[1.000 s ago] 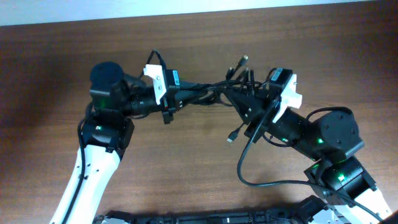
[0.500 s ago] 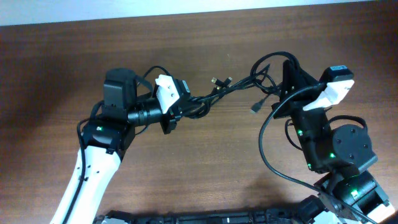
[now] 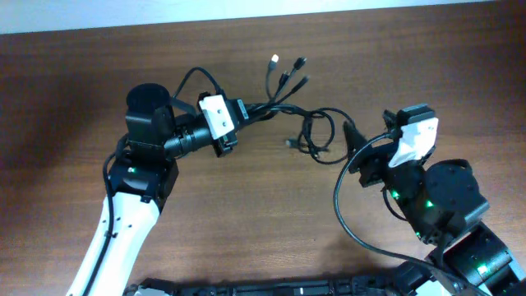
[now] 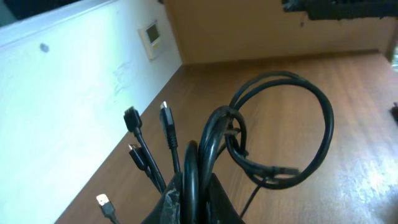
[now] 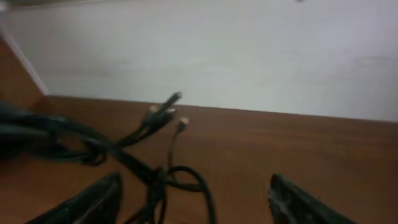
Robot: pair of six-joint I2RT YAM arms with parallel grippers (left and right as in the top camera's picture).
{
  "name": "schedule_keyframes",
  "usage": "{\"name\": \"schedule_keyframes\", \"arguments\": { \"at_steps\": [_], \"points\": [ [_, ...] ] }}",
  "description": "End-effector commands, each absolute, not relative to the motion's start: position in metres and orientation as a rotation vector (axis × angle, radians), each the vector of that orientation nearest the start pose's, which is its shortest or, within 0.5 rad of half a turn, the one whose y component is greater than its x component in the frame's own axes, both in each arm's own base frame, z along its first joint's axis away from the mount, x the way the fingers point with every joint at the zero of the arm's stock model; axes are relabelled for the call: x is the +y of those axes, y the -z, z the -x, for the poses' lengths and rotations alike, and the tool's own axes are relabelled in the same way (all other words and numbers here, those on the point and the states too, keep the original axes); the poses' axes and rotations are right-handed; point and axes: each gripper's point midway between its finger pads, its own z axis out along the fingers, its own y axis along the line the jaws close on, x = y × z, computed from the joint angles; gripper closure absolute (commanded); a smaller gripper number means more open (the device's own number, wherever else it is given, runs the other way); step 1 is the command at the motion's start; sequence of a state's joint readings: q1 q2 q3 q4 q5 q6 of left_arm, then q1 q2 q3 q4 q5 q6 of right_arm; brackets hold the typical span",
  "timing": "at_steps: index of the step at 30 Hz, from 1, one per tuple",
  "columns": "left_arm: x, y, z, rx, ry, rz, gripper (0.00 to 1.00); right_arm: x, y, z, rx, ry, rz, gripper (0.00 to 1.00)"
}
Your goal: Untangle cables
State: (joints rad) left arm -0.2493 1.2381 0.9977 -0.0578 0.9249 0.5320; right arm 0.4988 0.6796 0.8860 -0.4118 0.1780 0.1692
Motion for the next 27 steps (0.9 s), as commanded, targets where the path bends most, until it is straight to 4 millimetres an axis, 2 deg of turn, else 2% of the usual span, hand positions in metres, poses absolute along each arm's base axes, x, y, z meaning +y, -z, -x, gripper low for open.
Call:
{"name": "schedule_keyframes", "arguments": {
  "at_steps": [1,2,6,10,11,13,15,17,20,21,22,23,27],
  "points": [
    [-0.228,-0.332,-0.29,1.138,0.709,-1.303,1.0,0.123,-0.341,-0.254,1.773,-0.402,0.252,0.23],
    [-0.229,-0.335,-0.287,1.11,0.716,-1.313,1.0,0.121,-0.34,-0.255,1.777,-0.392,0.245,0.23],
    [-0.229,-0.336,-0.286,1.088,0.702,-1.324,1.0,0.092,-0.339,-0.264,1.781,-0.23,0.114,0.24],
    [-0.23,-0.341,-0.287,1.036,0.66,-1.338,1.0,0.086,-0.324,-0.262,1.839,-0.186,0.113,0.24],
    [-0.23,-0.342,-0.287,1.027,0.657,-1.338,1.0,0.09,-0.32,-0.26,1.855,-0.205,0.135,0.24],
    [-0.232,-0.347,-0.28,0.977,0.68,-1.358,1.0,0.112,-0.316,-0.252,1.875,-0.327,0.236,0.24],
    [-0.233,-0.355,-0.272,0.9,0.69,-1.381,1.0,0.115,-0.307,-0.247,1.911,-0.346,0.266,0.24],
    [-0.234,-0.361,-0.268,0.846,0.686,-1.394,1.0,0.124,-0.304,-0.242,1.922,-0.4,0.309,0.33],
    [-0.234,-0.363,-0.262,0.813,0.706,-1.41,1.0,0.125,-0.304,-0.242,1.922,-0.405,0.312,0.56],
    [-0.234,-0.363,-0.261,0.81,0.708,-1.412,1.0,0.125,-0.304,-0.242,1.922,-0.404,0.312,0.77],
    [-0.234,-0.362,-0.261,0.811,0.709,-1.412,1.0,0.124,-0.304,-0.242,1.922,-0.401,0.31,0.93],
    [-0.234,-0.362,-0.261,0.81,0.711,-1.413,1.0,0.124,-0.305,-0.242,1.919,-0.399,0.307,0.96],
    [-0.234,-0.361,-0.261,0.83,0.727,-1.408,1.0,0.119,-0.319,-0.249,1.864,-0.37,0.263,0.96]
  ]
}}
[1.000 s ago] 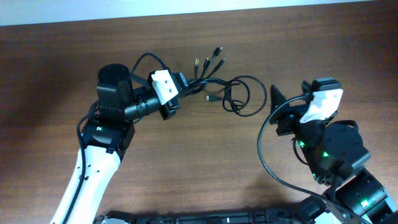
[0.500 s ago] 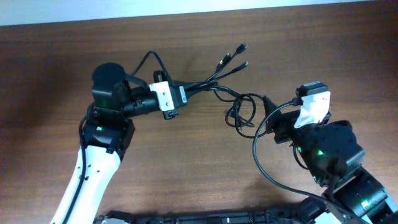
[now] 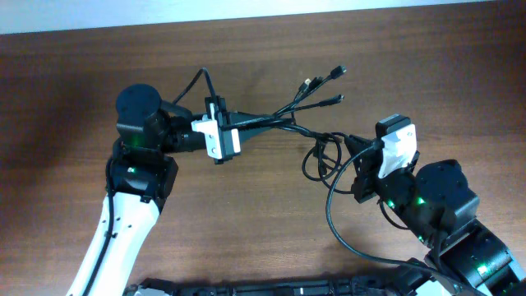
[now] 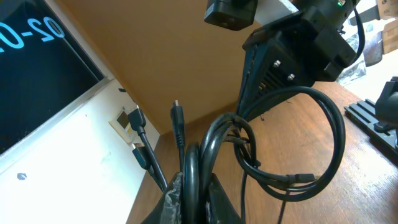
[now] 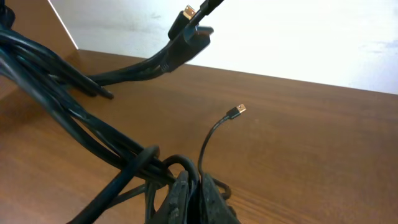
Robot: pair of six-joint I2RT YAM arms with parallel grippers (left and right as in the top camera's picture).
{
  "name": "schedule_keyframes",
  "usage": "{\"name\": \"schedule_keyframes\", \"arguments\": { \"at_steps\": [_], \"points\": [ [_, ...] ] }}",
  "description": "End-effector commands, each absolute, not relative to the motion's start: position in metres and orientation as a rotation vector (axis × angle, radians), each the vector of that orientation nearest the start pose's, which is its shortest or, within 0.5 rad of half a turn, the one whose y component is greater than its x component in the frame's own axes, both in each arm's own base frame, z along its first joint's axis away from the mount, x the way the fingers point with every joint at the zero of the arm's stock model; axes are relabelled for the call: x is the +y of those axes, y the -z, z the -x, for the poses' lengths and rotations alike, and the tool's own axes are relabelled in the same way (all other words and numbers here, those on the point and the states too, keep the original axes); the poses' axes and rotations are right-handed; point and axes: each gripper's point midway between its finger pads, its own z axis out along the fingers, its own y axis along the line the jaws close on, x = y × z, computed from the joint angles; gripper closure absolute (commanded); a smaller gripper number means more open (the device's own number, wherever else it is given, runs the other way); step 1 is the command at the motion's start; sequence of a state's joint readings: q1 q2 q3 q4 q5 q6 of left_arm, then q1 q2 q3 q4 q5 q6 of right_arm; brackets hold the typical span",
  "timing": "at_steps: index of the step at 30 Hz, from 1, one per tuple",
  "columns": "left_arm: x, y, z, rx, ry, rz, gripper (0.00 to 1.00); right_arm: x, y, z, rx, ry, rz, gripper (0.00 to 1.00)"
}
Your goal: Untangle cables
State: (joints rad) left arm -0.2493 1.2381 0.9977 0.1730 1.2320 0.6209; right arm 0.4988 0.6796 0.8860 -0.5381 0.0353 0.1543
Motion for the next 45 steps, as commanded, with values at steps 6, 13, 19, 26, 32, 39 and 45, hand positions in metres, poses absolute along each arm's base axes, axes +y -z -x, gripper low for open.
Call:
{"name": "schedule_keyframes", "arguments": {
  "at_steps": [6,13,19,26,32,39,45],
  "points": [
    [-0.233,-0.336,-0.259,1.004,0.844,-1.393,1.0,0.123,-0.38,-0.259,1.615,-0.43,0.208,0.96],
    [-0.232,-0.322,-0.258,1.109,0.899,-1.377,1.0,0.083,-0.392,-0.271,1.571,-0.252,0.007,0.96],
    [-0.23,-0.32,-0.274,1.154,0.805,-1.347,1.0,0.093,-0.348,-0.265,1.747,-0.245,0.107,0.24],
    [-0.229,-0.321,-0.282,1.165,0.754,-1.332,1.0,0.149,-0.341,-0.239,1.818,-0.711,0.188,0.2],
    [-0.23,-0.338,-0.285,1.056,0.686,-1.336,1.0,0.175,-0.293,-0.244,2.042,-0.825,0.195,0.39],
    [-0.229,-0.331,-0.284,1.101,0.717,-1.335,1.0,0.156,-0.301,-0.264,1.979,-0.681,0.107,0.64],
    [-0.232,-0.336,-0.274,1.045,0.763,-1.362,1.0,0.156,-0.303,-0.264,1.968,-0.676,0.119,0.52]
  ]
}}
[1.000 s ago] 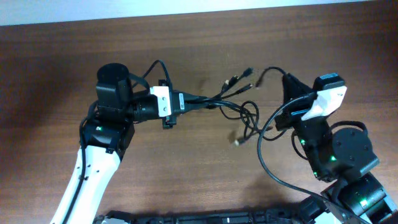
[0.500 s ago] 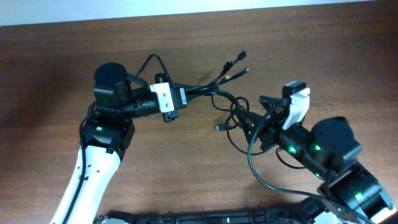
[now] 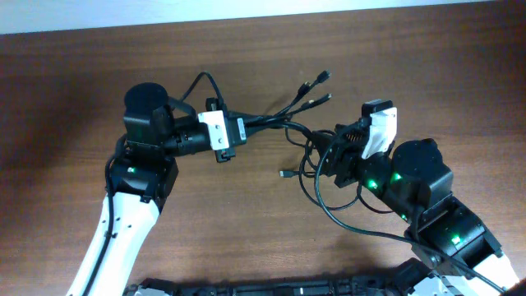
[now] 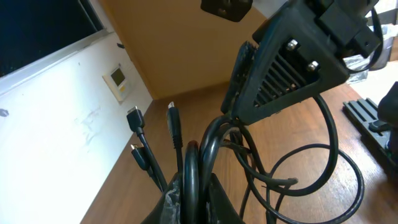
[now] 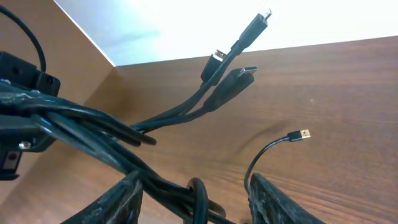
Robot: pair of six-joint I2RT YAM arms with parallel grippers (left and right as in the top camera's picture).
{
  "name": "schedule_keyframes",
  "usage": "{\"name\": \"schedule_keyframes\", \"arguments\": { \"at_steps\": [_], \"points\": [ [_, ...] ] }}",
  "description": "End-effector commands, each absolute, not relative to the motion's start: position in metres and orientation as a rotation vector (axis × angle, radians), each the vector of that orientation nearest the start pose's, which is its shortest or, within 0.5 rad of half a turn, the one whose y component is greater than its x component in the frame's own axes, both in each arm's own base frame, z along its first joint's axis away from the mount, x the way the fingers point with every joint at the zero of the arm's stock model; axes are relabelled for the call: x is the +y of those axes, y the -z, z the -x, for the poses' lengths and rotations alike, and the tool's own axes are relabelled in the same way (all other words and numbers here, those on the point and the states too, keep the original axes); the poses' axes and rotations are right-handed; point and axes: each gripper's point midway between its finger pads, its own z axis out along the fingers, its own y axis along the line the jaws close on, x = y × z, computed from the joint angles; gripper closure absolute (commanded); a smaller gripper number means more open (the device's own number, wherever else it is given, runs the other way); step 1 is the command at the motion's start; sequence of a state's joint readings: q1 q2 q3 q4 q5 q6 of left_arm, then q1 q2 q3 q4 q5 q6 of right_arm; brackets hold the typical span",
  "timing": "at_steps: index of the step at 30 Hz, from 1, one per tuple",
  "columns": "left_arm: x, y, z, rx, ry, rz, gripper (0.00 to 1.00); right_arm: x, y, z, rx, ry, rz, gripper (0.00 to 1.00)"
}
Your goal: Untangle cables
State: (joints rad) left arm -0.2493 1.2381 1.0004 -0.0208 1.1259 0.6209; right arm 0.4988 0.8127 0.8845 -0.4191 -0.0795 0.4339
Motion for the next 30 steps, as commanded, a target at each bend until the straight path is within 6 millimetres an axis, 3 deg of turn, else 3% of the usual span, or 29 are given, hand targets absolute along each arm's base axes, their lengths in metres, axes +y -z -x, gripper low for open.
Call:
{"name": "schedule_keyframes", "arguments": {
  "at_steps": [1,3,6,8,15,19,23,26,30],
  "points": [
    [-0.232,-0.337,-0.272,1.033,0.769,-1.367,1.0,0.156,-0.3,-0.264,1.979,-0.669,0.121,0.63],
    [-0.232,-0.337,-0.27,1.026,0.779,-1.371,1.0,0.147,-0.3,-0.269,1.971,-0.613,0.085,0.96],
    [-0.232,-0.337,-0.27,1.027,0.779,-1.371,1.0,0.146,-0.304,-0.271,1.956,-0.606,0.075,0.96],
    [-0.232,-0.335,-0.27,1.038,0.787,-1.37,1.0,0.148,-0.32,-0.275,1.889,-0.629,0.073,0.96],
    [-0.231,-0.317,-0.259,1.153,0.91,-1.368,1.0,0.152,-0.412,-0.281,1.506,-0.739,0.059,0.96],
    [-0.229,-0.299,-0.252,1.282,0.987,-1.35,1.0,0.144,-0.439,-0.28,1.388,-0.739,0.02,0.96],
    [-0.22,-0.269,-0.265,1.502,0.906,-1.303,1.0,0.111,-0.44,-0.292,1.368,-0.603,-0.155,0.96],
    [-0.213,-0.258,-0.276,1.584,0.815,-1.28,1.0,0.077,-0.428,-0.299,1.389,-0.365,-0.254,0.96],
    [-0.204,-0.256,-0.286,1.618,0.767,-1.249,1.0,0.031,-0.381,-0.298,1.538,-0.03,-0.397,0.96]
  ]
}}
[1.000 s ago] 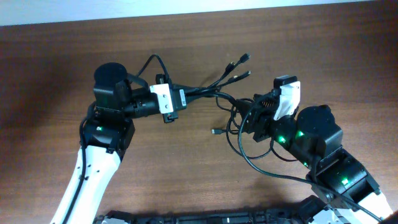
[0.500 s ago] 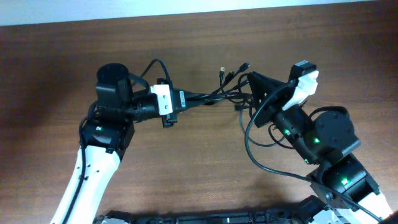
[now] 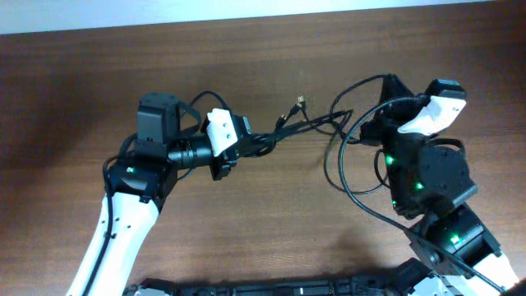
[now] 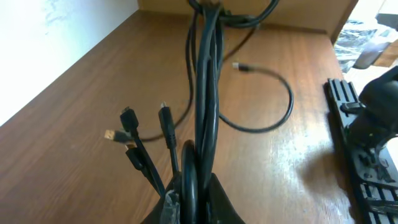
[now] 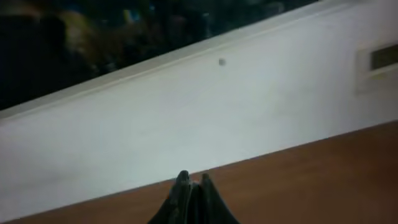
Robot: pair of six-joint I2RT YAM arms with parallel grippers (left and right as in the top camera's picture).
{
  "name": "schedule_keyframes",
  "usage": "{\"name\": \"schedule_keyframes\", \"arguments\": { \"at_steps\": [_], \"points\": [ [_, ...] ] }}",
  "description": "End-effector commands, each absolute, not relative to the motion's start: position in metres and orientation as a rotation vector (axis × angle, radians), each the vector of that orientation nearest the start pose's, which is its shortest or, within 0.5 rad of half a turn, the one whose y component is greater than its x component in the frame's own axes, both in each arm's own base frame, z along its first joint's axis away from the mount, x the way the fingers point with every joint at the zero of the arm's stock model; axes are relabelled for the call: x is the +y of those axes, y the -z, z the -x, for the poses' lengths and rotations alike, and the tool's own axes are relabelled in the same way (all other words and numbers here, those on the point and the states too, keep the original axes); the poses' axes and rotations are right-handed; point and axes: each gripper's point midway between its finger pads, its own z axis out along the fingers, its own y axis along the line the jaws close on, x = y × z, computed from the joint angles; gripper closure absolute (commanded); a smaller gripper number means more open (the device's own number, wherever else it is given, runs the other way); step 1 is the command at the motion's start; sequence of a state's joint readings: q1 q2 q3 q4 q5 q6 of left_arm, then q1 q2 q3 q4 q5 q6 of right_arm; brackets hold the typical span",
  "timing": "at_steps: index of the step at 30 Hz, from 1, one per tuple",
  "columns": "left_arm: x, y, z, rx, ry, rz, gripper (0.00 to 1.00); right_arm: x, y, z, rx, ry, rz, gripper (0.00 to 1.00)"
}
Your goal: Untangle cables
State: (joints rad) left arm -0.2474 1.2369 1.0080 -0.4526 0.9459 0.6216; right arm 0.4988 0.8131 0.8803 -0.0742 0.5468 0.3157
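A bundle of black cables stretches across the brown table from my left gripper toward my right gripper. The left gripper is shut on the bundle's thick end, and several plug ends fan out beside it. The strands run taut to a knot at the top of the left wrist view. One thin cable lies in a slack curve on the wood. The right gripper is shut, with no cable showing past its tips. A long loop hangs from it.
A white wall runs along the far edge of the table. A black arm base stands at the right in the left wrist view. The right arm's body fills the near right.
My right gripper was open among the cables near the middle. It is now shut and farther right and back, and the bundle is drawn out long between the grippers. The left gripper still holds its end.
The left gripper held the bundle throughout. The right gripper stood open to the right of the coiled loop, then was shut on the loop, then was open again close in among the strands. Now it is shut, farther away, and the coil is pulled out.
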Motion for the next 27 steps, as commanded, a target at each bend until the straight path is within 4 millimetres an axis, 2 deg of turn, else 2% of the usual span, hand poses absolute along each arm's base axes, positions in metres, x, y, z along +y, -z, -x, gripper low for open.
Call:
{"name": "schedule_keyframes", "arguments": {
  "at_steps": [1,4,10,15,18,21,23,24,25,27],
  "points": [
    [-0.196,-0.256,-0.291,1.63,0.753,-1.224,1.0,0.027,-0.371,-0.297,1.575,0.017,-0.399,0.96],
    [-0.183,-0.262,-0.295,1.615,0.775,-1.185,1.0,0.016,-0.35,-0.292,1.654,0.127,-0.399,0.96],
    [-0.162,-0.301,-0.291,1.388,0.887,-1.165,1.0,0.012,-0.317,-0.283,1.797,0.233,-0.331,0.96],
    [-0.144,-0.309,-0.299,1.377,0.856,-1.123,1.0,0.01,-0.307,-0.28,1.837,0.264,-0.311,0.96],
    [-0.123,-0.315,-0.311,1.421,0.834,-1.034,1.0,0.007,-0.295,-0.275,1.89,0.302,-0.289,0.96],
    [-0.101,-0.328,-0.324,1.456,0.822,-0.924,1.0,0.007,-0.293,-0.274,1.902,0.309,-0.283,0.96],
    [-0.104,-0.33,-0.321,1.443,0.844,-0.936,1.0,0.016,-0.29,-0.276,1.921,0.251,-0.25,0.96],
    [-0.105,-0.331,-0.318,1.431,0.86,-0.947,1.0,0.025,-0.288,-0.278,1.936,0.201,-0.221,0.91],
    [-0.105,-0.331,-0.318,1.432,0.86,-0.947,1.0,0.032,-0.287,-0.279,1.945,0.154,-0.197,0.68],
    [-0.105,-0.331,-0.318,1.431,0.861,-0.947,1.0,0.043,-0.288,-0.281,1.949,0.086,-0.166,0.42]
  ]
}}
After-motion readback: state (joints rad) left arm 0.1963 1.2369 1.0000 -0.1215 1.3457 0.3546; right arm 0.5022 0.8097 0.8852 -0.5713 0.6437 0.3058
